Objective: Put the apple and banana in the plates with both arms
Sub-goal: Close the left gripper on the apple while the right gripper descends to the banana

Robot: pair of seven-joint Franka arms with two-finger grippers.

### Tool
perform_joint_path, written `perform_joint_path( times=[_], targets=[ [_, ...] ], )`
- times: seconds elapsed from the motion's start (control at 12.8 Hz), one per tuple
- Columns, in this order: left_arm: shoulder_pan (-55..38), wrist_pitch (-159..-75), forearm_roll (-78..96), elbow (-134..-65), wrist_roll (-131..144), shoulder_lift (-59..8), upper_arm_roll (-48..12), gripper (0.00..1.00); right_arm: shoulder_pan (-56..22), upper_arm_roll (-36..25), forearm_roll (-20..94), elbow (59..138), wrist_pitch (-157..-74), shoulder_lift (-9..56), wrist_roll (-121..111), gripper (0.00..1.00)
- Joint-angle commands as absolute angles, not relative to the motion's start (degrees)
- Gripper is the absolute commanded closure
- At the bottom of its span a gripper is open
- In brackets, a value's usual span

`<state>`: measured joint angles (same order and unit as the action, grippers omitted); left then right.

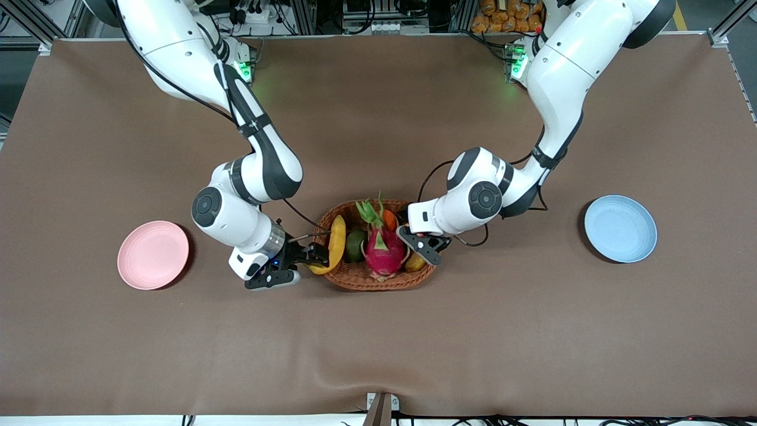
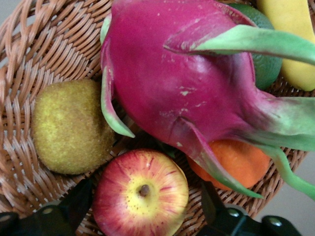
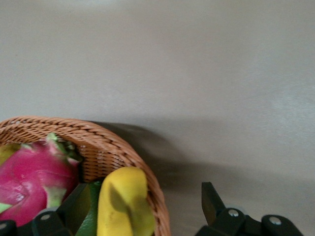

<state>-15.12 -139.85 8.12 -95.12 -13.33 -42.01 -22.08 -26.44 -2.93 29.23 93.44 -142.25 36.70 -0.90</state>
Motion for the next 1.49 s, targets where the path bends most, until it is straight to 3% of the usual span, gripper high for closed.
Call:
perform_joint_path(
  times=[0.0, 0.08, 0.24, 0.47, 0.71, 1.41],
  targets=[
    [-15.03, -140.19, 8.61, -95.36, -14.68, -41.57, -21.97, 0.5, -24.18, -2.9, 30.5, 95.01, -142.3, 34.55, -1.93, 0.0],
    [-14.94, -140.1, 8.7, -95.36, -14.33, -41.22, -21.97, 0.59, -23.13, -2.9, 30.5, 94.92, -140.99, 33.76, -1.85, 0.0],
    [-14.68, -135.21, 8.79, -95.01, -13.63, -38.86, -22.06, 0.66, -20.93, -2.73, 30.59, 94.4, -136.51, 33.14, -1.76, 0.0],
    [-13.62, -124.49, 9.31, -94.48, -11.08, -32.1, -22.06, 0.66, -20.21, -2.72, 34.78, 94.39, -135.62, 33.13, -1.41, 0.0],
    [-8.72, -115.61, 9.32, -94.75, -10.54, -27.96, -22.06, 0.65, -20.22, -2.72, 47.16, 94.48, -134.13, 33.13, -1.41, 0.0],
    [7.55, -112.24, 8.7, -99.39, -15.38, -25.58, -22.06, 0.66, -26.98, -2.99, 46.94, 94.13, -143.52, 36.3, -7.82, 0.0]
  ],
)
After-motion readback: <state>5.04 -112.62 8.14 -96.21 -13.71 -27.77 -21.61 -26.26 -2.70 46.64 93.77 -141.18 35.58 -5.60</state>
